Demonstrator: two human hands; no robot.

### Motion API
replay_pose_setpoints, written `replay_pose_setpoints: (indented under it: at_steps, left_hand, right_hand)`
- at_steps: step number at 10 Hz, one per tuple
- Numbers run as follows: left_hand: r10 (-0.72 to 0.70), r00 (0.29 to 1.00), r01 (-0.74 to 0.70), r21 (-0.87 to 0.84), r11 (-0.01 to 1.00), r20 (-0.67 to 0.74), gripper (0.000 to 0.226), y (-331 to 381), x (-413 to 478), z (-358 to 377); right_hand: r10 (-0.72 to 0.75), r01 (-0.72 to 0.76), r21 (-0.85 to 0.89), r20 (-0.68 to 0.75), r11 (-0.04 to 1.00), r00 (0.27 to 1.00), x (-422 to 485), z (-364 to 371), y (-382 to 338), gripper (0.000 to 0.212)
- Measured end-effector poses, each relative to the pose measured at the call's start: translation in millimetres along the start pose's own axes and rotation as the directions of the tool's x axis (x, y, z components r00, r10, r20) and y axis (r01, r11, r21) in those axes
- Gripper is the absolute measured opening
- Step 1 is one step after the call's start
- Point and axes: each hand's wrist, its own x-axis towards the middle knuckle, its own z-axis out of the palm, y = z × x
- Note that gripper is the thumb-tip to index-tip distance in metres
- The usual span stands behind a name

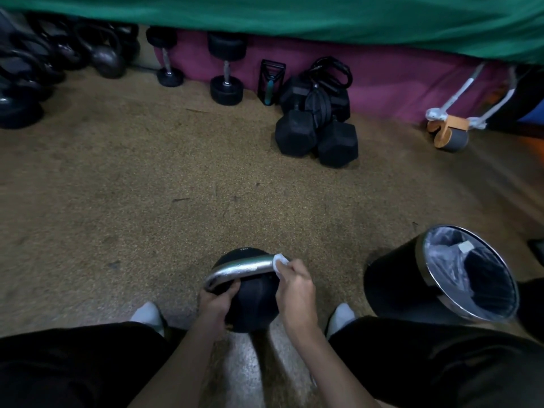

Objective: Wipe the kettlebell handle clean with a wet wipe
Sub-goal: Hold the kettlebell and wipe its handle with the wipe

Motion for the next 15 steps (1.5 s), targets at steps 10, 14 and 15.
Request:
replay_pose_setpoints:
  at_steps: [10,14,15]
  left_hand:
    - [-0.004,0.999,0.004,-0.016,1.000,0.038,0.080,-1.7,-1.9,2.5]
    - [-0.006,1.000,0.006,0.015,1.000,0.007,0.084,-1.3,-1.6,2.1]
    - [-0.006,1.000,0.006,0.021,1.000,0.005,0.083,-1.5,-1.2,2.4]
  right_hand:
    - [0.044,-0.034,0.135,-0.076,0.990,0.996,4.5,5.9,5.8,0.017]
    - [0.048,-0.027,0.121,-0.175,0.992,0.983,-0.9,10.7,7.7,0.020]
    - [-0.030,0.041,0.058,-0.184,0.997,0.983,-4.0,13.4,3.1,0.020]
